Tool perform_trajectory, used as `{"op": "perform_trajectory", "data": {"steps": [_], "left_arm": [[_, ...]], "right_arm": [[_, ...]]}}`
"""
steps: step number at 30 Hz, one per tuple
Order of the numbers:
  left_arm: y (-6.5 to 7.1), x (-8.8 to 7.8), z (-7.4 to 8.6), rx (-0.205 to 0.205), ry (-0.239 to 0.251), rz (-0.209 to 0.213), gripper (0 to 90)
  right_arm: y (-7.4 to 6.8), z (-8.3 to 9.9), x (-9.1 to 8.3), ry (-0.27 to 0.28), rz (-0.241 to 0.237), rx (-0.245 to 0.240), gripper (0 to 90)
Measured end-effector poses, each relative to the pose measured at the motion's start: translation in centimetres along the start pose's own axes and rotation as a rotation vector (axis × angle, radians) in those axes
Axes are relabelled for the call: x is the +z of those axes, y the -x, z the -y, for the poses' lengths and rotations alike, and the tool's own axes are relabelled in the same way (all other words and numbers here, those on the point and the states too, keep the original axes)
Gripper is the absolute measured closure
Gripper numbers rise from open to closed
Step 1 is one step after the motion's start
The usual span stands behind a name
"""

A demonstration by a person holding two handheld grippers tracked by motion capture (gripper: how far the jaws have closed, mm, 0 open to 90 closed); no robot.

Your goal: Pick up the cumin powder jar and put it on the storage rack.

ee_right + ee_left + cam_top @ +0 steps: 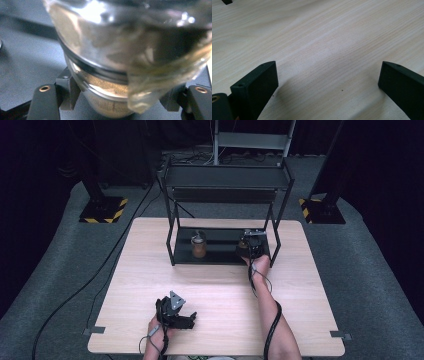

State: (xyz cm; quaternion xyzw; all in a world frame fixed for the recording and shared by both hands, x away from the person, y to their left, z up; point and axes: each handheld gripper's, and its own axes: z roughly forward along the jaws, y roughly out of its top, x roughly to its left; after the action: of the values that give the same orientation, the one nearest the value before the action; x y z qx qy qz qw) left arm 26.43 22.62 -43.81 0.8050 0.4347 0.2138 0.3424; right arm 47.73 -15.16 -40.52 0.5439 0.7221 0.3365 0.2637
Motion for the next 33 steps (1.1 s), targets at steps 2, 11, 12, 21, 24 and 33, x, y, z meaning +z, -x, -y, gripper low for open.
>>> {"op": "perform_trajectory", "data": {"steps": [2, 11, 12, 21, 24, 33], "left_arm": [[0.0, 0.0, 0.0, 0.001, -0.001, 0.0, 2.5], [0.0, 0.0, 0.0, 0.005, -0.001, -0.002, 2.5], [0.0, 0.0, 0.0, 0.005, -0.001, -0.001, 2.5], [0.1, 0.0, 0.0, 0.005, 0.001, -0.004, 2.5], [0.1, 0.0, 0.0, 0.007, 0.002, -0.005, 2.5], [0.2, 0.0, 0.1, 0.009, 0.004, -0.007, 2.5]], "right_arm": [[0.2, 0.0, 0.0, -0.002, -0.007, -0.004, 30.2], [0.4, -0.3, -0.1, -0.014, -0.016, -0.009, 29.8], [0.4, -0.3, -0.2, -0.017, -0.019, -0.006, 29.5], [0.9, -1.1, -0.5, -0.09, -0.079, -0.015, 6.6], [0.9, -1.4, -0.9, -0.126, -0.096, -0.024, 1.8], [0.3, -1.4, -2.8, -0.218, -0.121, -0.065, 0.0]]}}
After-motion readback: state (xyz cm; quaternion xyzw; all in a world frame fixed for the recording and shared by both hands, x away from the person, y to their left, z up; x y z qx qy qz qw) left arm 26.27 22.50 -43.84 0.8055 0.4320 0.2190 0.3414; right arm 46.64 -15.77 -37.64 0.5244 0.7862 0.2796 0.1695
